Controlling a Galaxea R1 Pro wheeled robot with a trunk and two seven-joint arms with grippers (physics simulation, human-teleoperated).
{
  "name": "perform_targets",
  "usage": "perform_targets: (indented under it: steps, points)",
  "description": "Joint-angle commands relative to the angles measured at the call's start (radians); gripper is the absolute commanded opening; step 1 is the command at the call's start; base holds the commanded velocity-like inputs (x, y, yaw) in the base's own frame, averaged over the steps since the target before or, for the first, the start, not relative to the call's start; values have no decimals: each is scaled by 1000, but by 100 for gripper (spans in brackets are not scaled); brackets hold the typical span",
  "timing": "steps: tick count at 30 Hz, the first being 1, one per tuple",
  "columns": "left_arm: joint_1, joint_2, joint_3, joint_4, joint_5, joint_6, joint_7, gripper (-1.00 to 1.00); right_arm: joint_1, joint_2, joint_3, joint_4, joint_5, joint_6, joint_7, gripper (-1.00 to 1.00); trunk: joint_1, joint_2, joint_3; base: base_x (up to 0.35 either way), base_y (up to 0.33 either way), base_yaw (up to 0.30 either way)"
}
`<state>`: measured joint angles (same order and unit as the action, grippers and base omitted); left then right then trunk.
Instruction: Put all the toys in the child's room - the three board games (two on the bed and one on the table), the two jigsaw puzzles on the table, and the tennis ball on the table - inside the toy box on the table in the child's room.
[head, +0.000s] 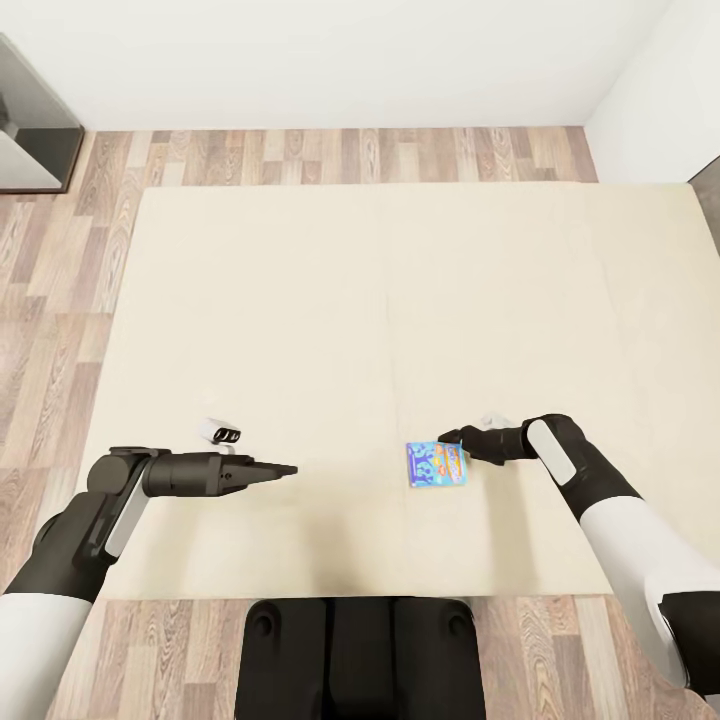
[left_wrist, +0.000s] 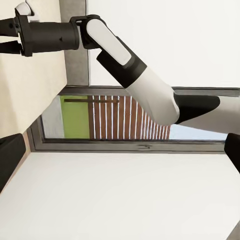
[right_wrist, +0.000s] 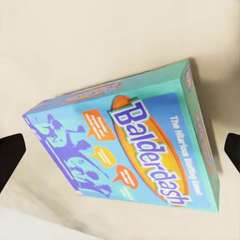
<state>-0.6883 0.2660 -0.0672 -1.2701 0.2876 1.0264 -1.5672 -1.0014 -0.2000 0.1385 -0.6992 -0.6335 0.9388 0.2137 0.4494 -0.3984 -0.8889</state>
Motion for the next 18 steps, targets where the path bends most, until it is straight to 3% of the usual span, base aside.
perform_targets:
  steps: [1,15,18]
  points:
    - [0,1,-2,0,1,11,-4,100,0,-1,3,0,11,2,10,100,1,-2,-1,0,7,0]
    - [0,1,-2,0,2,11,-4,100,0,-1,5,0,14,1,9,100,1,-2,-1,0,1,0]
    - [1,-4,3,9,-1,14,-4,100,3,13,3,6,15,-9,9,100,1,-2,-1,0,30,0]
